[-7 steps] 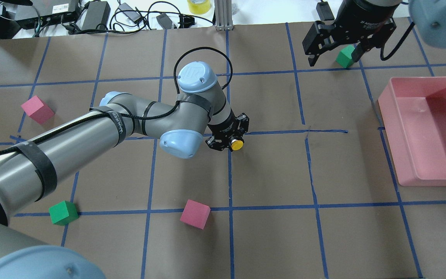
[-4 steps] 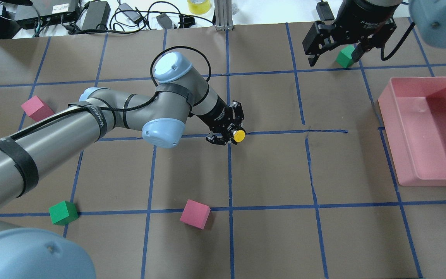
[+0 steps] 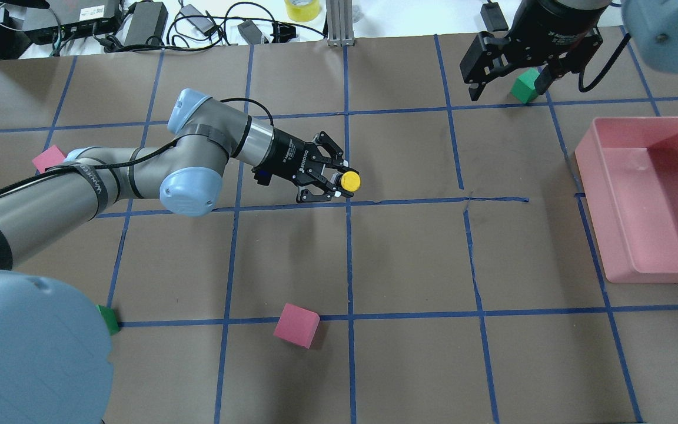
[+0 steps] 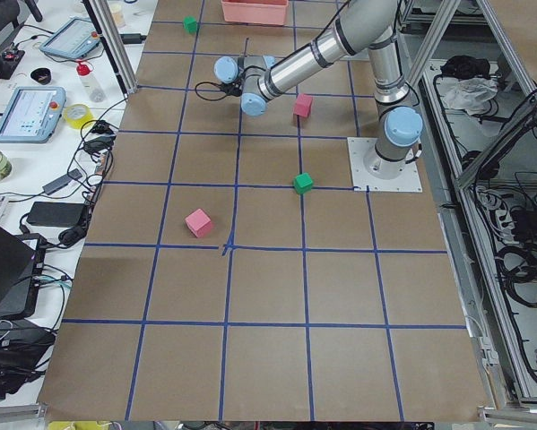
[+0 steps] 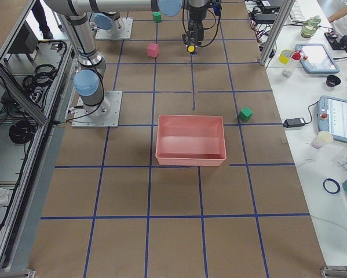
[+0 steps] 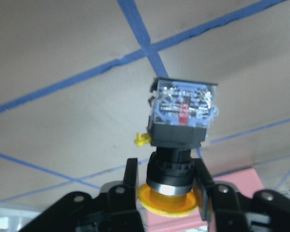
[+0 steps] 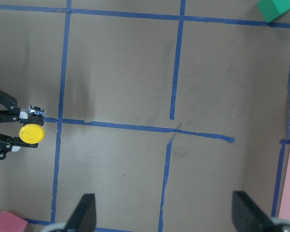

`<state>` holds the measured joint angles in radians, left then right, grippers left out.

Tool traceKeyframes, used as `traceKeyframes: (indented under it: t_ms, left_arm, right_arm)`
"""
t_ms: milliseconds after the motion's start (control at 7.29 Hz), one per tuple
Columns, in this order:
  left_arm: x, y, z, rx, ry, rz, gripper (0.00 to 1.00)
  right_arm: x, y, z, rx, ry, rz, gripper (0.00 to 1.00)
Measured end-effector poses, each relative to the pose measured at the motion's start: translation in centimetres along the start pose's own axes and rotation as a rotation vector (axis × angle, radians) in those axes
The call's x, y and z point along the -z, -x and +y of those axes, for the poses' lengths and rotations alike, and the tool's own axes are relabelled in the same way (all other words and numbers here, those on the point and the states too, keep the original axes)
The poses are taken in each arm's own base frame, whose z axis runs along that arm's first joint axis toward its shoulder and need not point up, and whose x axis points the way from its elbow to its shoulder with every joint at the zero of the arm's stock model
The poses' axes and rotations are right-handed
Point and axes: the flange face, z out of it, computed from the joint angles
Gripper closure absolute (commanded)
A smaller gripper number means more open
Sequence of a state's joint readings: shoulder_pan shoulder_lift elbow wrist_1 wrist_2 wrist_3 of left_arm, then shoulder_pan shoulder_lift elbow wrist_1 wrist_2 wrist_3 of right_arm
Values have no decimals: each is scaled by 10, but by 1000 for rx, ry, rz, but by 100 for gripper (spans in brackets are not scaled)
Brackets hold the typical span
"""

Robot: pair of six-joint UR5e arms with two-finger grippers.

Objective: Align button upright
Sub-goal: 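Rotate the left gripper to tip the switch upright, cap facing up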

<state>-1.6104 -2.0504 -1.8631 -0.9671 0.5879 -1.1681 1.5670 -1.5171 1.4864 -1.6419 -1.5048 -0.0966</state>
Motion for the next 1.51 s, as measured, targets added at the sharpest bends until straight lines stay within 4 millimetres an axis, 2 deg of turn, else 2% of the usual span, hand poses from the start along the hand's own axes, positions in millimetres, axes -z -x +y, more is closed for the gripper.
traceKeyframes:
  t_ms: [275, 549, 1098, 1510]
  left_arm:
    - [3, 25, -22, 12, 112, 42, 100]
    - [-2, 38, -31, 81, 166, 37, 100]
    - [-17, 54, -47, 178, 202, -5, 100]
    - [-25, 57, -51, 219, 289, 29, 100]
  right_arm:
    - [0, 0, 0, 0, 0, 0, 0]
    - [0, 0, 0, 0, -1, 0, 0]
    - [0, 0, 0, 0, -1, 0, 0]
    - [-1, -1, 0, -1, 2, 1, 0]
